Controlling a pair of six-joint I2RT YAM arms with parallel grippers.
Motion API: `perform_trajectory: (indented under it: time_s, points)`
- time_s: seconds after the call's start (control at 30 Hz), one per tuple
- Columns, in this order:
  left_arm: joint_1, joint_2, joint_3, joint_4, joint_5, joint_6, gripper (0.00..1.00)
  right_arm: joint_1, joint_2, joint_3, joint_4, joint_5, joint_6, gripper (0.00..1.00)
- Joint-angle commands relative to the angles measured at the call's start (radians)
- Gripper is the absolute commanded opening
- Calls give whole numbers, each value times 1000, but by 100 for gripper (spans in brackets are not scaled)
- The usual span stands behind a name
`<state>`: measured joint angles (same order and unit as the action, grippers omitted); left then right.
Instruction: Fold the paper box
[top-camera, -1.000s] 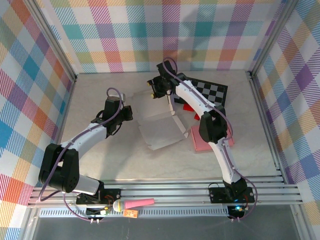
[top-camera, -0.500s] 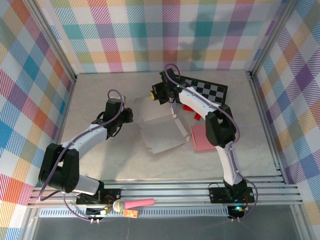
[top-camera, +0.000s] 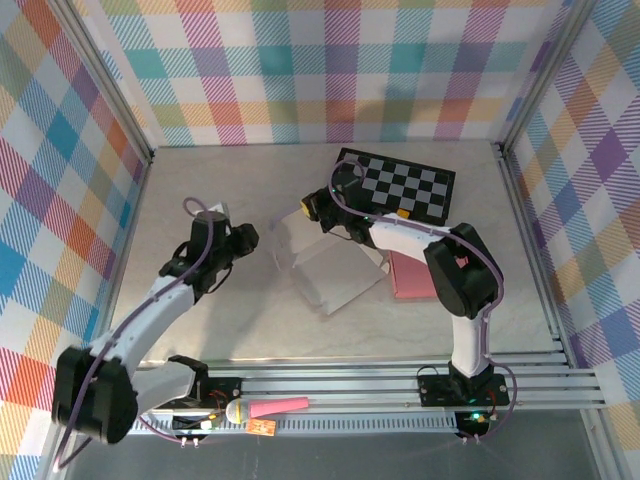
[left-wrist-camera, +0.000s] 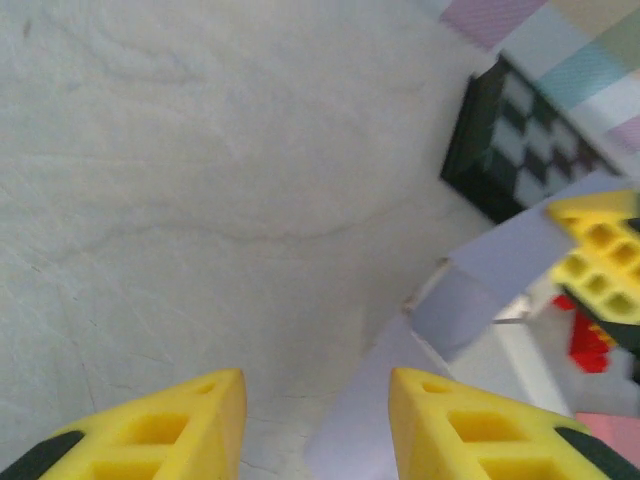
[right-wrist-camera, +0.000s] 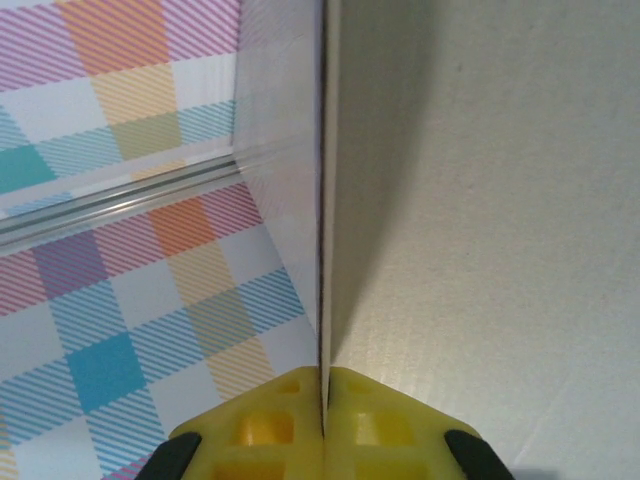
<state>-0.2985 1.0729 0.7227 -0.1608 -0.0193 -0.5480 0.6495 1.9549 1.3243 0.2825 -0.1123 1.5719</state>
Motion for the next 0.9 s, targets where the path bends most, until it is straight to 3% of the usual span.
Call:
perform_trajectory:
  time_s: [0.0, 0.13, 0.37, 0.57, 0.87]
  points:
    - [5, -103, 36, -149, -13, -68, 46, 8, -6, 7, 156, -2, -48, 0]
    - [12, -137, 34, -286, -79, -84, 45, 18, -2, -68, 335, -9, -61, 0]
    - [28, -23, 18, -309, -73, -74, 25, 27, -5, -189, 450, -65, -108, 0]
    - [34, 149, 30, -253, 79, -14, 2, 27, 28, -221, 493, -78, -118, 0]
    - [36, 229, -10, -100, 58, 30, 13, 22, 67, -197, 402, -105, -136, 0]
